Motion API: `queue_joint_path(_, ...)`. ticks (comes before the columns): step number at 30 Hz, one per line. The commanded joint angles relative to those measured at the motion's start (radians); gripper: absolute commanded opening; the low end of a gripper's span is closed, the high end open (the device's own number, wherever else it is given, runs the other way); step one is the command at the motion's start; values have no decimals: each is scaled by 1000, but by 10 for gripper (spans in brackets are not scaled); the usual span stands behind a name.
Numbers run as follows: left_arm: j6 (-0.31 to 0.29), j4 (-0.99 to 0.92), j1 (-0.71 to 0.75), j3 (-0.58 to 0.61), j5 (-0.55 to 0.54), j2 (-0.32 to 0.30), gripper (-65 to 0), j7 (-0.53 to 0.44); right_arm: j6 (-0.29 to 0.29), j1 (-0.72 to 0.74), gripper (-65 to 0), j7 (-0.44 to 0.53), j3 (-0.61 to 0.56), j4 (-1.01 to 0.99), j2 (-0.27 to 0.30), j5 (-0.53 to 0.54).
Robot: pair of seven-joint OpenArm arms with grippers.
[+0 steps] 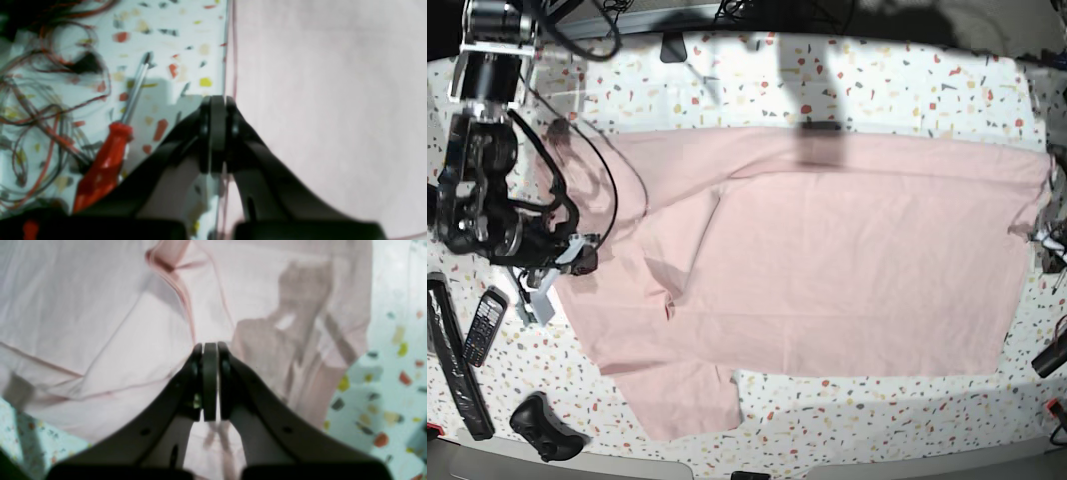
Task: Fold the T-shirt properly
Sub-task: 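Grasp the shirt side edges with both grippers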
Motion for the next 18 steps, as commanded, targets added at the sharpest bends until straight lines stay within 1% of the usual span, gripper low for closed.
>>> queue_joint_path(1,24,68,36,-23,-2,-23,-650,-14,-5,-14,-650,34,31,53,18,9)
queue_joint_path(2,39,121,88,-50,-2,-16,-650,-14,-5,-52,-650,44,53,88,18,9)
queue_joint_path(4,37,209,180,-126,-2,8,-650,-14,-8,-120,-650,54,90,138,18,10)
queue_joint_path(6,35,277,264,-210,-2,45,-650,-14,-8,-180,-650,72,120,167,18,10)
queue_joint_path(7,19,302,300,-250,-2,67,-650,-15,-8,-208,-650,85,132,174,17,14)
queue_joint_path(10,-103,334,379,-337,-2,121,-650,-52,-7,-273,-650,139,167,180,-8,39)
queue_joint_path(11,-129,334,394,-351,-1,136,-650,-68,-6,-289,-650,159,176,180,-21,34)
queue_joint_path(14,-137,334,409,-359,12,169,-650,-65,1,-326,-650,199,180,180,-62,18)
queue_joint_path(15,-137,334,408,-359,37,177,-650,-66,17,-328,-650,205,180,179,-77,2)
queue_joint_path(18,-136,334,403,-352,79,194,-650,-71,44,-329,-650,227,180,179,-124,-92)
